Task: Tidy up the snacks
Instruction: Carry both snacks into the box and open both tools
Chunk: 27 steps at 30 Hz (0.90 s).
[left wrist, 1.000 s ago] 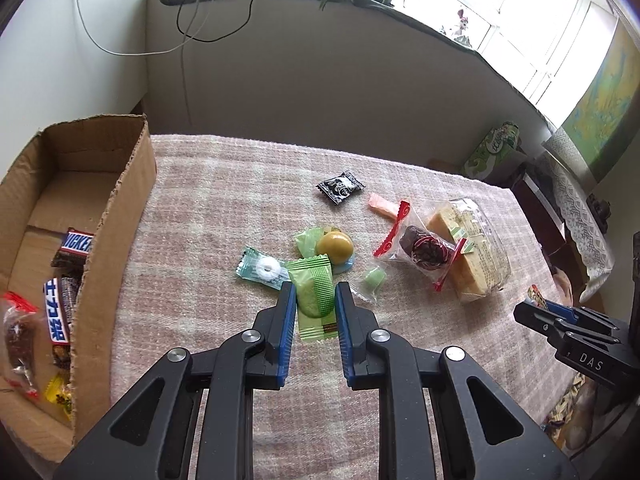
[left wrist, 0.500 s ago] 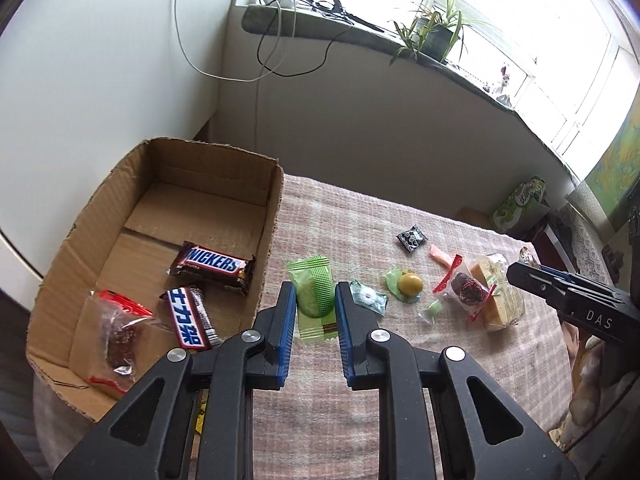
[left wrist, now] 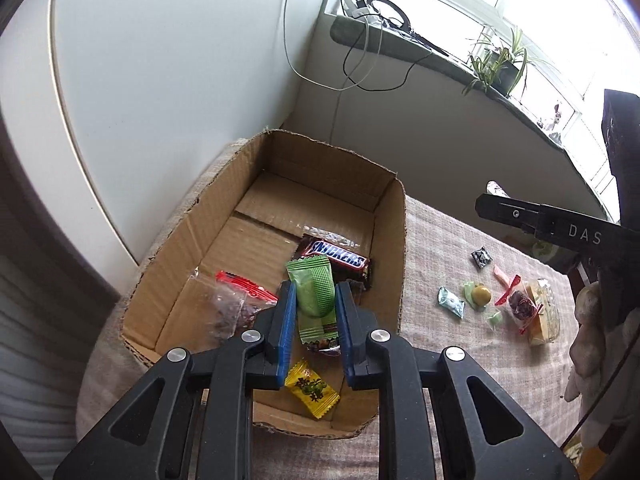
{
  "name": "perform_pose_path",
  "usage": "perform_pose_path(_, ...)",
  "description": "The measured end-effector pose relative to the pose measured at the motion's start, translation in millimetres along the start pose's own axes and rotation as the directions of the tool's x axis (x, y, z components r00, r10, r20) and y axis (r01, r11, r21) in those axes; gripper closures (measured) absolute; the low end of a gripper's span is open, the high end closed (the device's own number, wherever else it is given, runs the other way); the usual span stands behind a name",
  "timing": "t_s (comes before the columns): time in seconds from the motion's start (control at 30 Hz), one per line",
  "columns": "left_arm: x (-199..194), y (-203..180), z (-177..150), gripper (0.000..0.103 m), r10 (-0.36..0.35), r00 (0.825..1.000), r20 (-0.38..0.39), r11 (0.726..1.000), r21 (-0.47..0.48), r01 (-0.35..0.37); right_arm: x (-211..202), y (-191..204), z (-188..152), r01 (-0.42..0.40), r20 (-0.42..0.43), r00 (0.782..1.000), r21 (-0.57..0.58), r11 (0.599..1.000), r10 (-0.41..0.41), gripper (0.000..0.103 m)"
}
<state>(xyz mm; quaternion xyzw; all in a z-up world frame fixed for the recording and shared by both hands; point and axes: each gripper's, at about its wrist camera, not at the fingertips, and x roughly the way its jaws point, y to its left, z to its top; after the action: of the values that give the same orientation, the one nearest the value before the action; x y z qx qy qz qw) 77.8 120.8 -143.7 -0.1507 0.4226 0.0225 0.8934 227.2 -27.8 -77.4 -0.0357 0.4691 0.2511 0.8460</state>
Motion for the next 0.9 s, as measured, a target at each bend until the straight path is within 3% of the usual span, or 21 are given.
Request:
perform_pose_path(0.57, 6, 30, -4, 0.085, 0.032, 0.999, -0.026, 0.997, -0.066, -0.034, 63, 65, 27, -0.085, -0.079, 0.994, -0.083, 0.993, 0.078, 0.062)
perform_pose_path(0.67, 9, 30, -3, 0.084, 0.034, 0.999, -0.034, 0.997, -0.063, -0.036, 64, 70, 28, -0.079, -0.074, 0.995, -0.099, 0.992, 0.072, 0.050)
perform_pose_path(0.73, 10, 30, -3, 0.081, 0.049, 0.998, -0.041, 0.997, -0.066, -0.051, 63, 74, 29, -0.078, -0.066, 0.995, -0.108, 0.991, 0.071, 0.036)
perform_pose_path(0.9, 11, 32, -3, 0.077, 0.052, 0.998, -0.040, 0.996, -0.075, -0.055, 58, 75, 28, -0.074, -0.059, 0.996, -0.111, 0.991, 0.068, 0.032)
